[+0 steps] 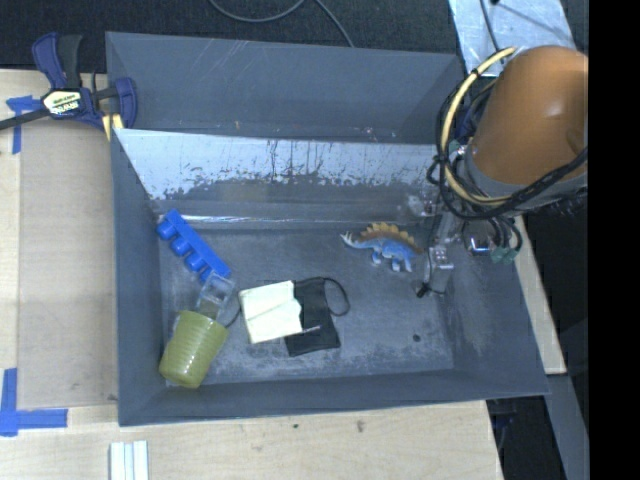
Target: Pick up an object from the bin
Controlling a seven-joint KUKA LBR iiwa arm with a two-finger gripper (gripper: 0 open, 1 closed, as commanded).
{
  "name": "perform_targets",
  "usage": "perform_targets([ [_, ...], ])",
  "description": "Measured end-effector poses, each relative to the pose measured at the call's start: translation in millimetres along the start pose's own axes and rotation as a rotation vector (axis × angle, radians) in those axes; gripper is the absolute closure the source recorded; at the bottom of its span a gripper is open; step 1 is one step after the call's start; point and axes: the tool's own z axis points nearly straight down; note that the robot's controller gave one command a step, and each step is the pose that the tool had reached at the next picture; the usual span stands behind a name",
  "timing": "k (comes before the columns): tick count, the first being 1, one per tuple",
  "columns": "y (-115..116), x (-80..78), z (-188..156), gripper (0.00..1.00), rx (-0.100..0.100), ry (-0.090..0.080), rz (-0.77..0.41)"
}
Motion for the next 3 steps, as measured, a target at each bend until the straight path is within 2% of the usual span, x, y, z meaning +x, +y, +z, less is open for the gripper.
perform_targets([
  [1,0,-1.4,-5,0.00,0.001,-0.009,-0.001],
  [2,-15,-32.7,61,0.00,0.001,-0.012,0.002],
  [3,-58,-53.2,151,0.00,0.000,-0.016,0.087],
])
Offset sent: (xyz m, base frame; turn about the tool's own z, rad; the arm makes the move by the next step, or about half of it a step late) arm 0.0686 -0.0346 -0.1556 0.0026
